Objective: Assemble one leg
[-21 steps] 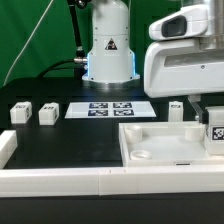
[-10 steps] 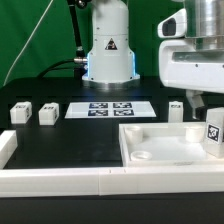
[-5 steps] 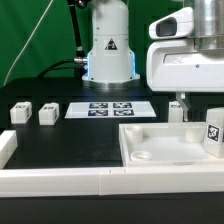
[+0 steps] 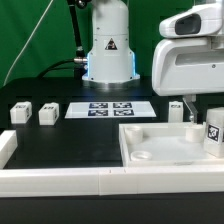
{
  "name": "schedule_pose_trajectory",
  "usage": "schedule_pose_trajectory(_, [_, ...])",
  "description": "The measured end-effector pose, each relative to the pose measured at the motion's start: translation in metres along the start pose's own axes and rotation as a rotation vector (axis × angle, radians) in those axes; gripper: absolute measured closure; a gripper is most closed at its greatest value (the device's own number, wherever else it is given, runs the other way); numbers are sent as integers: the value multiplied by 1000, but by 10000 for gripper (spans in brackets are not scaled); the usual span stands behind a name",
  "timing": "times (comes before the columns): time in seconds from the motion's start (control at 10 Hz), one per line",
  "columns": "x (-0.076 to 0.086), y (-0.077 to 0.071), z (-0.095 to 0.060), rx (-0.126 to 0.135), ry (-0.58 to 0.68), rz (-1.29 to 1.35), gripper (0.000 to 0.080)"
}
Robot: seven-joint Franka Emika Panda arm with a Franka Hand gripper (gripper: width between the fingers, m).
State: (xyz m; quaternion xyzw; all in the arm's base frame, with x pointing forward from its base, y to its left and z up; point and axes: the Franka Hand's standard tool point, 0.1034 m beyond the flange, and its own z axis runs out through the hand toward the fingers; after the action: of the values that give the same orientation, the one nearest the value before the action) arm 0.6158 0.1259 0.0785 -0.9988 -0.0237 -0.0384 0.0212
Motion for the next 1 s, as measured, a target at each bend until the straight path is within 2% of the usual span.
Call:
schedule_pose_trajectory(0.2, [1,-1,0,-30,6,-204,151])
schedule_pose_trajectory(0.3, [1,0,0,-34,5,-258,151])
schedule_pose_trajectory(0.4, [1,3,0,-34,4,-278,268])
schedule_pose_trajectory(0.5, [1,2,0,-34,4,-275,268])
schedule_pose_trajectory(0.7, [1,2,0,-34,4,-275,509])
schedule_pose_trajectory(1.0, [1,3,0,-34,4,-251,509])
